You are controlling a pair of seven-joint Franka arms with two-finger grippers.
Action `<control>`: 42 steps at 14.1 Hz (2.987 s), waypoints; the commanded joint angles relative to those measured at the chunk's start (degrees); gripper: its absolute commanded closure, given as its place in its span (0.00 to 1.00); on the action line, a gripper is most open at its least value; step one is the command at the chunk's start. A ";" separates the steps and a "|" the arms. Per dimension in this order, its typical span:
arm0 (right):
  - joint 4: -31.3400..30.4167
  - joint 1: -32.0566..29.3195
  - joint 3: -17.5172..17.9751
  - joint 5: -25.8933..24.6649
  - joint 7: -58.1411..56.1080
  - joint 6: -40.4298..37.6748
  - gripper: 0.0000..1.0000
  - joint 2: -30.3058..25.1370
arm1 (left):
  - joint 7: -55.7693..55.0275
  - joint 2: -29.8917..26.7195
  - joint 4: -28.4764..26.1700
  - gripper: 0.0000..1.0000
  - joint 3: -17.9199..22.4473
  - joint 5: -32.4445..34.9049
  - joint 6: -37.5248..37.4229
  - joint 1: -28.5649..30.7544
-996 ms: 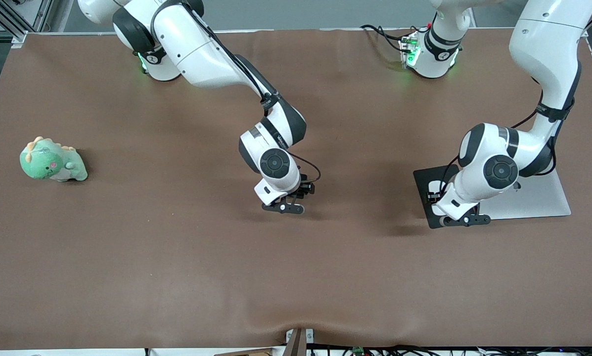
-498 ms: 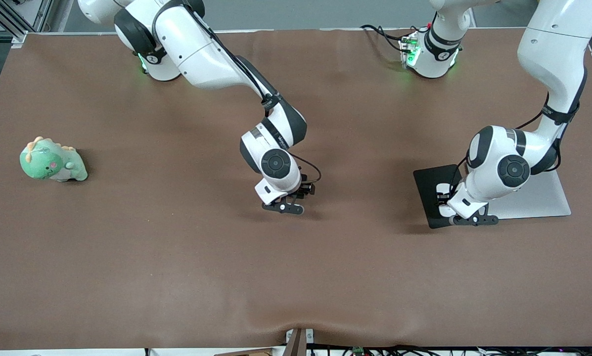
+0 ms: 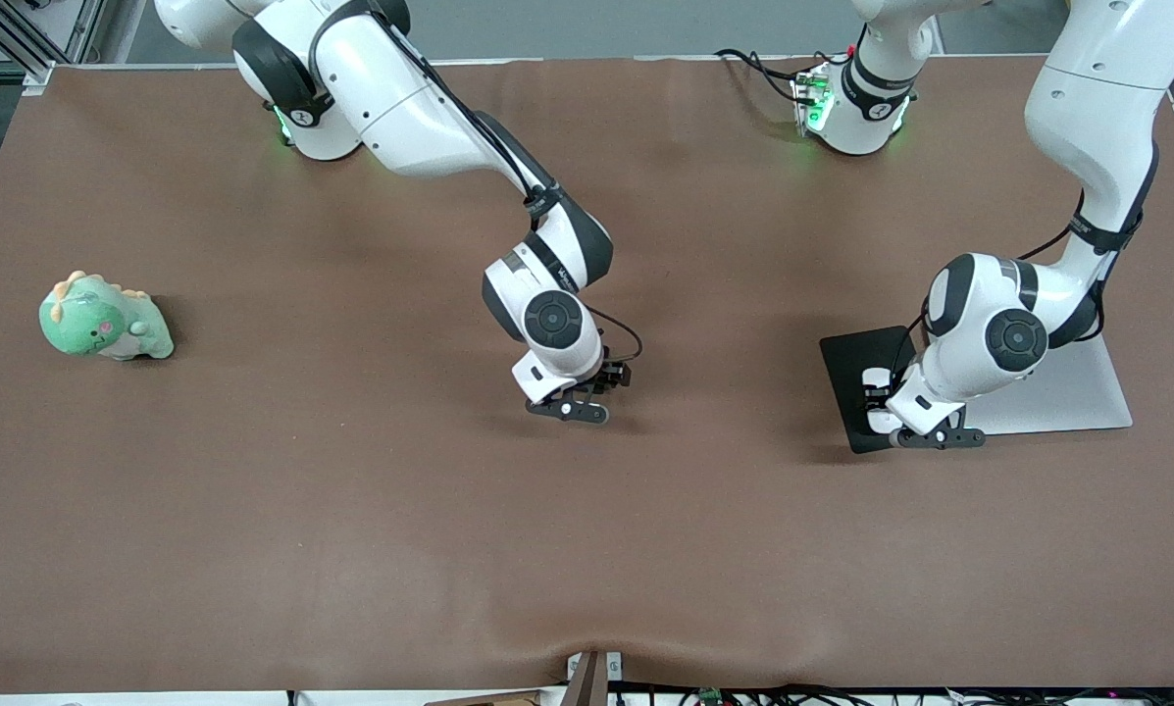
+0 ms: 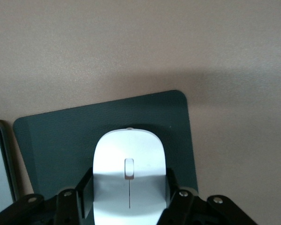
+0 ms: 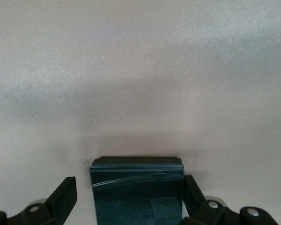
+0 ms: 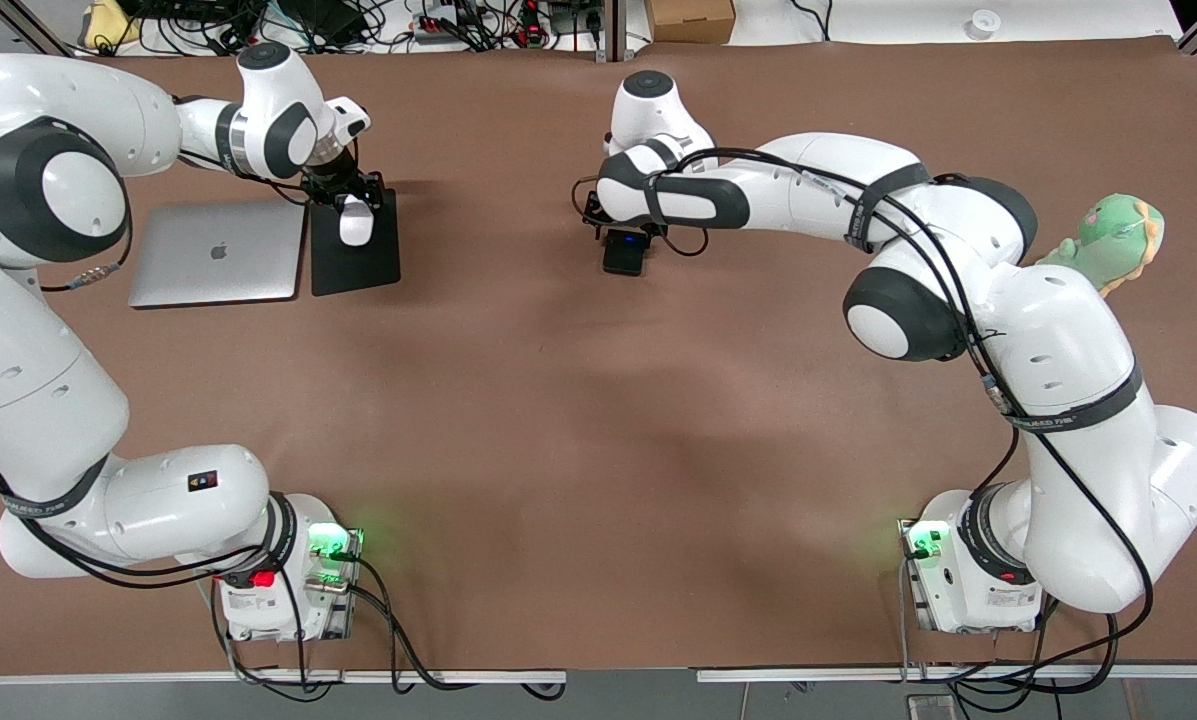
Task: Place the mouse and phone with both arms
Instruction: 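Lower the mouse onto the pad while the right gripper carries the phone, then open the left gripper and lift off the mouse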
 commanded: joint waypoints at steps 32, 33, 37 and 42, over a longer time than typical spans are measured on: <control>-36.17 -36.81 -1.17 -4.14 -45.68 -3.77 1.00 -36.76 | -0.47 -4.62 2.81 0.00 -2.14 1.43 -4.29 2.05; -36.17 -38.84 -1.17 -4.49 -48.67 -2.63 1.00 -36.58 | -0.47 -5.77 3.51 0.00 -2.58 1.00 -6.66 2.05; -36.17 -44.73 -1.17 -11.33 -52.48 0.89 1.00 -34.13 | 0.23 -11.57 8.68 0.00 -3.29 0.73 -19.13 2.40; -36.52 -50.10 -1.08 -13.20 -52.56 3.44 1.00 -28.07 | 0.67 -13.34 27.56 0.00 -3.20 -1.38 -44.26 2.32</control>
